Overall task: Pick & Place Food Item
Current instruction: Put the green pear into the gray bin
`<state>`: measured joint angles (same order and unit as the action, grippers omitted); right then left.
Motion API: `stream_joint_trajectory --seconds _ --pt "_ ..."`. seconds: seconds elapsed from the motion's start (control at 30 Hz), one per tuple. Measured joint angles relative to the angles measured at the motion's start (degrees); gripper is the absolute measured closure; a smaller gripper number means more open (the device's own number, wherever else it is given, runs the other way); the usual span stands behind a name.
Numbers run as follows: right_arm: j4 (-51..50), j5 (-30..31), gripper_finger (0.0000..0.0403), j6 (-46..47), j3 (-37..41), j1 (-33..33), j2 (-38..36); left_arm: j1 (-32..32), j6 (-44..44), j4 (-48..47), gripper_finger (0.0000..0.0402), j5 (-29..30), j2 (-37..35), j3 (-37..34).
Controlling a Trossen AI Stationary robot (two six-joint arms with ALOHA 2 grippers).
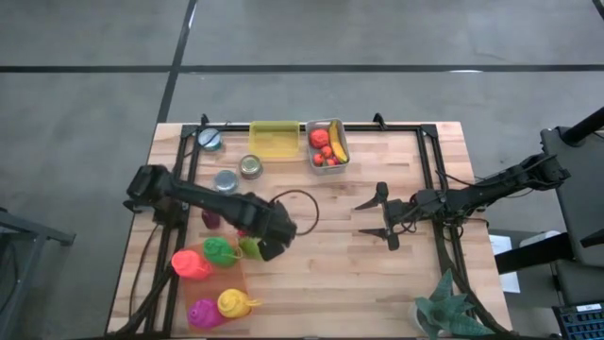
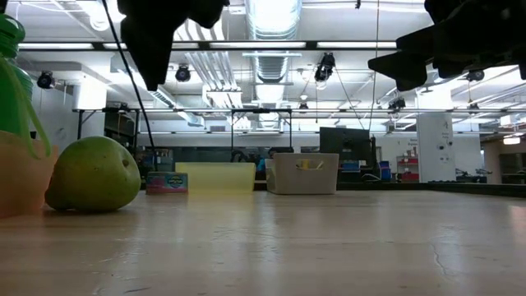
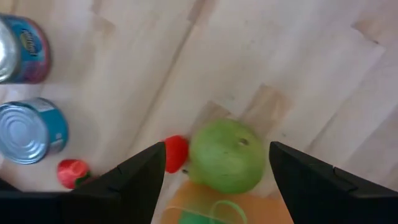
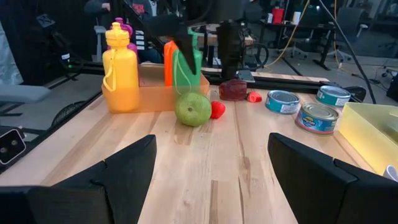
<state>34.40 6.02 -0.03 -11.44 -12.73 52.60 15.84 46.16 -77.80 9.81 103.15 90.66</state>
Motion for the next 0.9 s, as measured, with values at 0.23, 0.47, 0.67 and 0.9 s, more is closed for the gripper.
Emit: stream_joint_trajectory --seconds 0.23,0.47,0.67,0.9 --pt "0.0 0.0 0.0097 0.0 0.0 0.0 0.0 5.2 5.2 4.5 0.0112 0.3 0.0 -3.2" --pt "0.0 0.0 0.0097 0.0 0.0 0.0 0.0 9.1 4.8 7.0 0.0112 6.3 0.0 -7.5" --pt "0.0 0.0 0.0097 0.0 0.0 0.0 0.0 12.3 0.9 12.0 0.0112 6.5 0.1 -11.8" --pt "0.0 0.0 0.0097 0.0 0.0 0.0 0.0 13.4 2.3 13.3 0.0112 6.9 0.1 -14.2"
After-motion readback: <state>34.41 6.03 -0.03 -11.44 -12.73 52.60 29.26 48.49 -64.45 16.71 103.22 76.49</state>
